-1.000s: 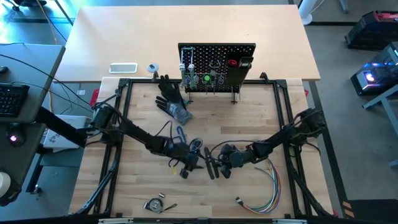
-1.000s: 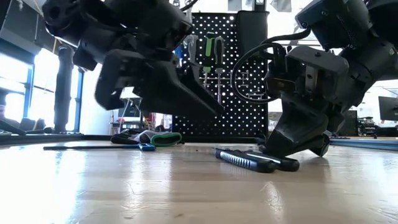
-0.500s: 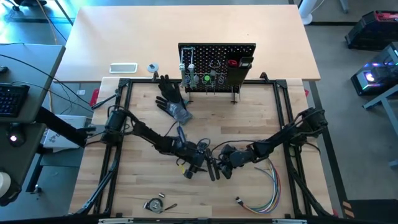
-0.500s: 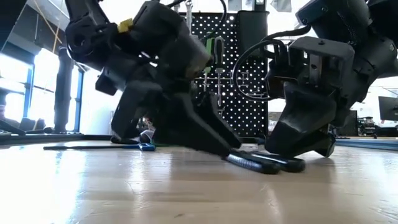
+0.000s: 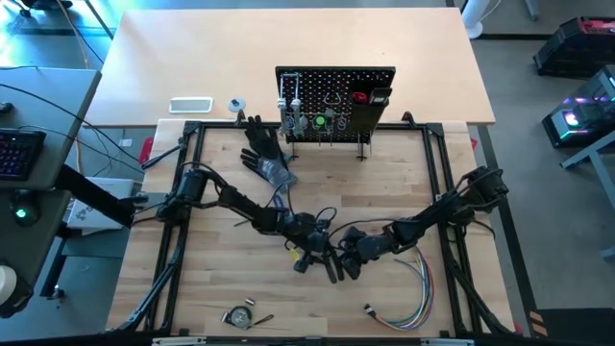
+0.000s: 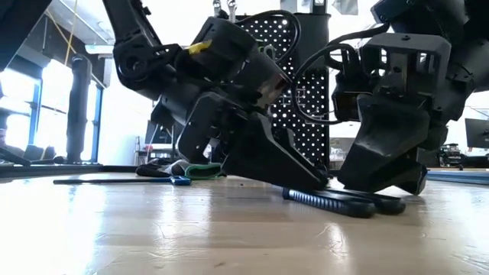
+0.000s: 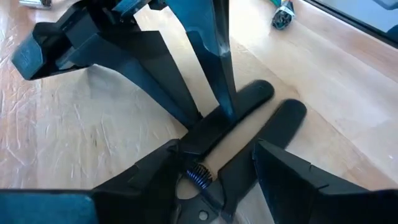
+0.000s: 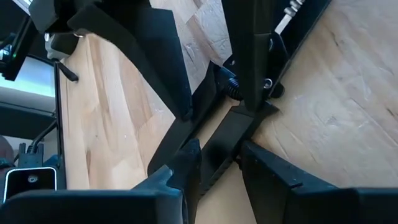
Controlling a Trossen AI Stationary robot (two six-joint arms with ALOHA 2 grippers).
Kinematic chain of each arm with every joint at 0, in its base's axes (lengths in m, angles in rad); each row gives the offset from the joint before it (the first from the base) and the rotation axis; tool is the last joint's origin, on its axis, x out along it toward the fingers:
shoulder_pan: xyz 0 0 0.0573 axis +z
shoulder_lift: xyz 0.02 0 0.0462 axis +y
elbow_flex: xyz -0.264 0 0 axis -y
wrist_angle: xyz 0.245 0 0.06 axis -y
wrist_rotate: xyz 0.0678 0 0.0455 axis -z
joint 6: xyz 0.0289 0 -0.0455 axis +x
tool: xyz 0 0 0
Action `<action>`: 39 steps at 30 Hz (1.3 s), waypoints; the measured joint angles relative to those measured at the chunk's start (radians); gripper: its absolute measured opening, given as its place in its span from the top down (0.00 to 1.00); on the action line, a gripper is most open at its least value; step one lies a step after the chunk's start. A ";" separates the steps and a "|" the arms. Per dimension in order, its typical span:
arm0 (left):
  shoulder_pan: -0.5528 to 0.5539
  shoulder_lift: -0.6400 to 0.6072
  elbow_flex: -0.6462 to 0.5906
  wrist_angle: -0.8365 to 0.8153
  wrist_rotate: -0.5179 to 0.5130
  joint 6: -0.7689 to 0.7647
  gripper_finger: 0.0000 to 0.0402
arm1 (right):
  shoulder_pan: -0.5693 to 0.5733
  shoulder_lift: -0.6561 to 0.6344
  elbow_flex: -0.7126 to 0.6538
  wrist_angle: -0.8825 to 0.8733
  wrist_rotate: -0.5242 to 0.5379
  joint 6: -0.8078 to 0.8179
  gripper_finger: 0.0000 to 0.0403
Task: Hang tools onto peg board
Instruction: Hang the black pliers on the pegboard
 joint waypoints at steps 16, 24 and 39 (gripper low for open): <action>0.007 0.014 0.004 0.050 -0.205 0.056 0.50 | 0.000 0.004 0.001 0.106 -0.048 0.083 0.73; 0.004 0.076 0.005 0.140 -0.232 0.029 0.50 | 0.000 0.005 0.002 0.075 -0.009 0.071 0.73; 0.003 0.083 0.005 0.152 -0.210 0.000 0.50 | 0.022 -0.288 -0.005 -0.450 0.081 0.067 0.73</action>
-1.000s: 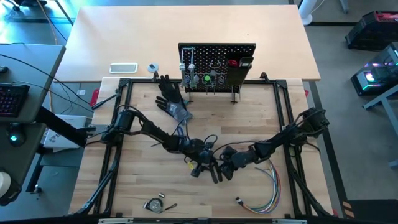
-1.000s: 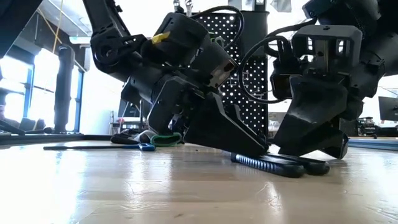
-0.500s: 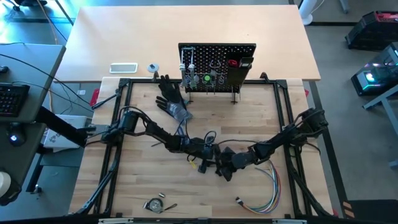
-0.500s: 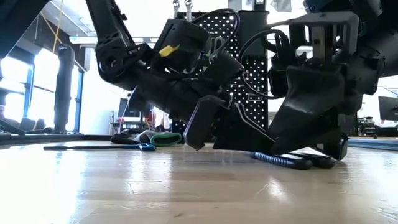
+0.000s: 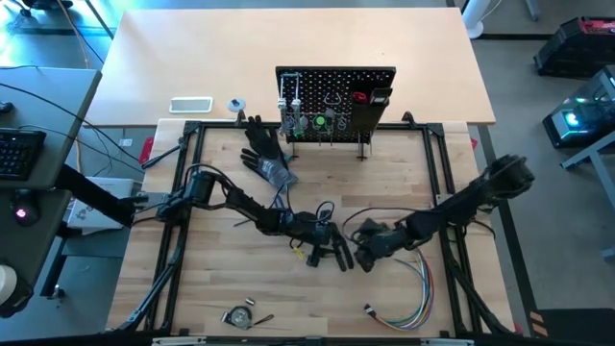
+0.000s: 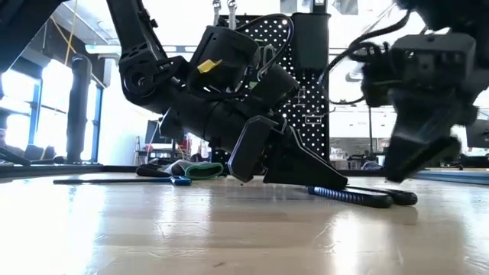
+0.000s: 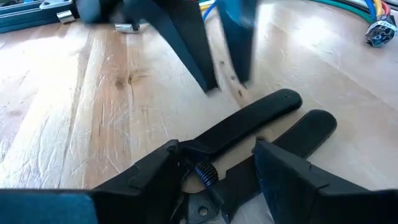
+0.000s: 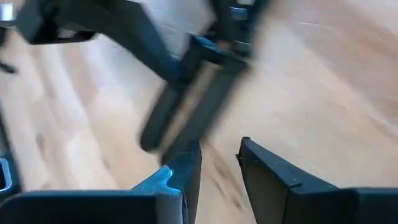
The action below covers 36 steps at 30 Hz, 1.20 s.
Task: Hang tools onto peg board
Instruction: Hang the black pliers on the pegboard
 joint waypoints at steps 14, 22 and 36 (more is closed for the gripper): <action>0.002 -0.033 -0.007 0.004 -0.001 -0.004 0.50 | 0.031 0.062 -0.023 0.037 0.000 0.089 0.73; 0.005 -0.143 -0.010 -0.091 0.037 0.048 0.50 | 0.031 0.066 -0.023 0.039 0.000 0.081 0.73; -0.002 -0.176 -0.007 -0.235 0.149 0.091 0.50 | 0.032 0.069 -0.023 0.065 0.020 0.071 0.73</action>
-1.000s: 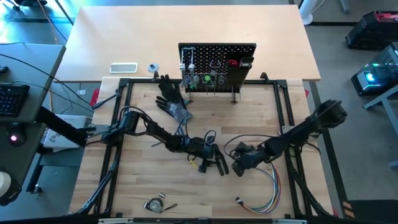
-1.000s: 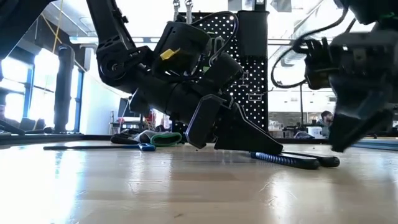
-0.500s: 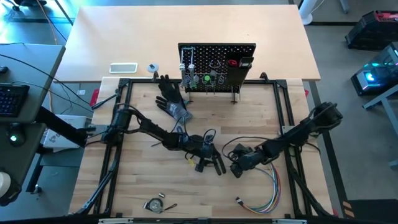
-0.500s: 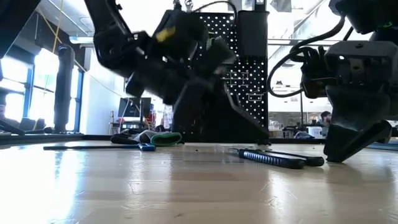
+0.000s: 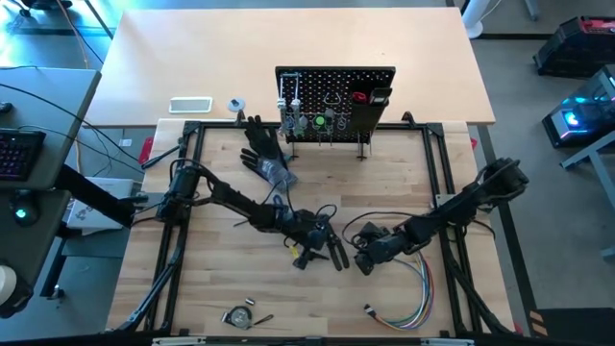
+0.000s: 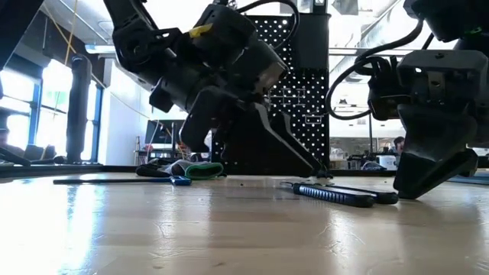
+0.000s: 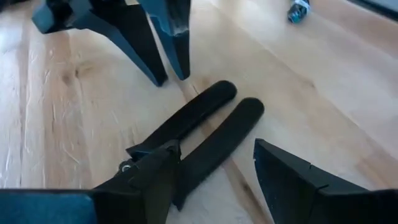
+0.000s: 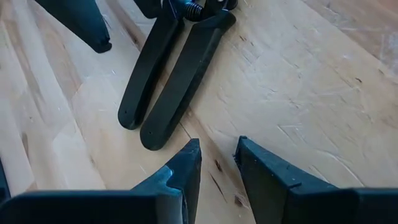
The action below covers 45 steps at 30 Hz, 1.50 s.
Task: Hang tools onto peg board
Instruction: Hang the black pliers on the pegboard
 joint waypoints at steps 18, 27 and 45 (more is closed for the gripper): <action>-0.025 0.008 0.002 0.049 -0.104 0.105 0.50 | -0.017 0.002 0.000 0.023 0.022 0.000 0.73; -0.021 0.067 0.002 0.093 -0.105 0.093 0.50 | -0.024 0.011 0.000 0.041 0.018 -0.002 0.73; 0.003 0.106 0.005 0.125 -0.117 0.051 0.50 | -0.065 0.121 -0.002 0.253 -0.049 -0.018 0.73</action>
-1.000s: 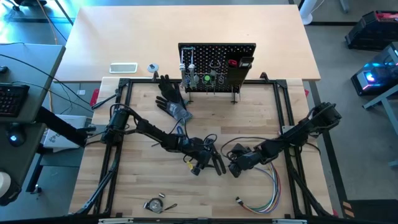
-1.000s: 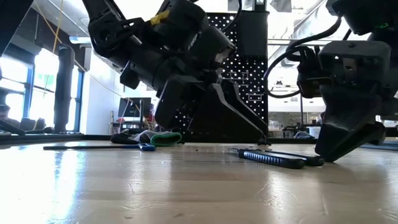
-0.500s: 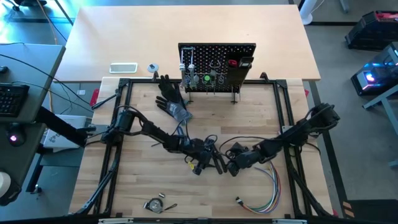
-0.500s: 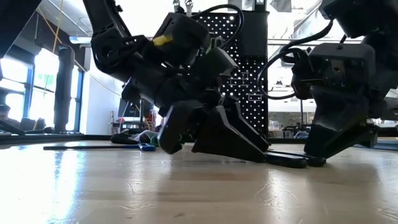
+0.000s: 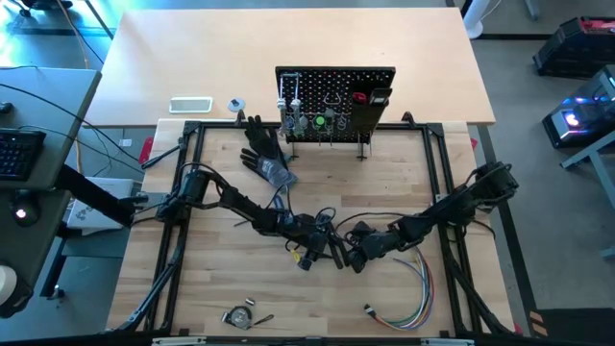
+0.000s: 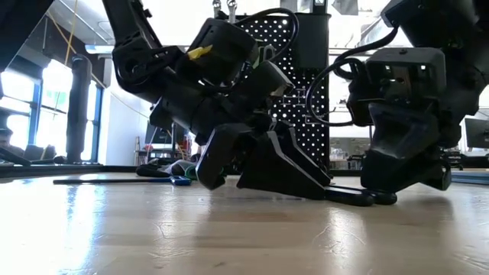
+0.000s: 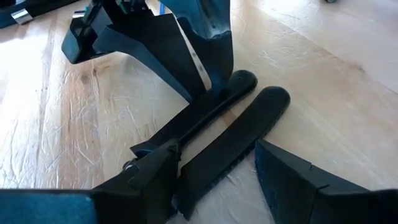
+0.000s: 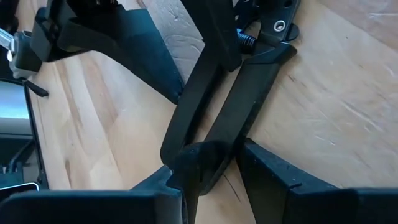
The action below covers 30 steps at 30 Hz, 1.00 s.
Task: Hang tools onto peg board
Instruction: Hang the black pliers on the pegboard
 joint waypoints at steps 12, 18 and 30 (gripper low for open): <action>-0.001 0.004 -0.004 0.014 -0.035 -0.001 0.50 | -0.006 0.034 -0.005 0.084 0.015 0.001 0.73; -0.012 0.005 -0.004 0.017 -0.063 0.017 0.50 | -0.001 0.032 -0.005 0.086 0.013 0.000 0.73; -0.031 0.005 -0.003 0.027 -0.150 0.037 0.50 | 0.002 -0.006 0.006 0.023 0.023 -0.010 0.73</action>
